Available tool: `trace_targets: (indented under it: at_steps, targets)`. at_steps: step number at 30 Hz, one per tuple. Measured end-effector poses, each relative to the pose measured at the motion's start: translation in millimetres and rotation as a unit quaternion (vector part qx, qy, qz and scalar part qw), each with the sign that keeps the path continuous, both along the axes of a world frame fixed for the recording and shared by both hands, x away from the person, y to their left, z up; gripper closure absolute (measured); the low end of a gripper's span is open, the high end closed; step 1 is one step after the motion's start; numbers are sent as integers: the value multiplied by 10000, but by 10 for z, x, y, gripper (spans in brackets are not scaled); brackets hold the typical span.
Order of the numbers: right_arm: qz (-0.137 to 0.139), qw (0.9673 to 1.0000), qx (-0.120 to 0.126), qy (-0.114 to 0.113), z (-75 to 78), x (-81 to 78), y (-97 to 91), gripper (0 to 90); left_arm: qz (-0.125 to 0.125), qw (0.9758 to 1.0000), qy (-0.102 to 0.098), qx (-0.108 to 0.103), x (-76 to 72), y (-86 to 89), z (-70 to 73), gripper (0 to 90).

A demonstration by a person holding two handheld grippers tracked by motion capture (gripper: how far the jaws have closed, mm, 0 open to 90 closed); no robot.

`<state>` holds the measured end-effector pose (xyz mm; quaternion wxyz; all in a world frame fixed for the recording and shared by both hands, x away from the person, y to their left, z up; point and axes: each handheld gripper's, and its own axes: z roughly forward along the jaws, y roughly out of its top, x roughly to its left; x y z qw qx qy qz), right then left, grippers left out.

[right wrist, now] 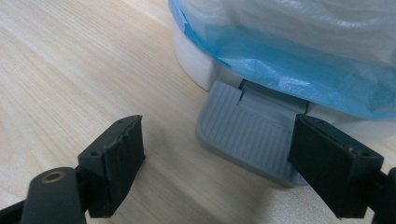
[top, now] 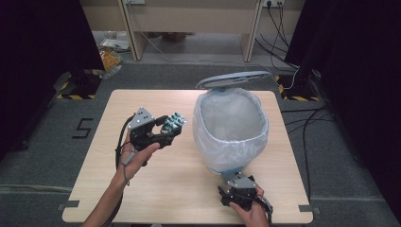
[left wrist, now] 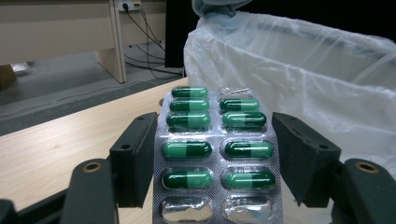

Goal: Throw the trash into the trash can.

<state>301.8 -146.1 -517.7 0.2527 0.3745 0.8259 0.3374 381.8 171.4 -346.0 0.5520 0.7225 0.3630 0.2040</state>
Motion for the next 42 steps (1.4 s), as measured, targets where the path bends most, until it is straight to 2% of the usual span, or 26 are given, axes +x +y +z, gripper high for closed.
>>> trace_targets:
  at_steps: [7, 13, 15, 22, 31, 42]
  targets:
    - [1, 10000, -8, 14, 2, -1, 0, 184, -62, 9998, -22, -168, -6, 21, 66, 338]
    - [-1, 10000, -11, 11, 2, -1, 1, 184, -93, 9997, -108, -221, -6, 30, 161, 338]
    - [-3, 10000, -12, 10, 2, -1, 1, 184, -190, 9993, -99, -322, -14, 25, 211, 338]
    - [-6, 10000, -11, 11, 2, -1, 2, 184, -270, 9991, -215, -227, -41, -72, 300, 338]
    - [-6, 10000, -7, 12, 2, -1, 2, 184, -473, 9983, -286, -164, -62, -234, 399, 338]
    - [-14, 10000, 2, 26, 1, -4, 3, 184, -604, 9975, -352, -46, -55, -396, 498, 338]
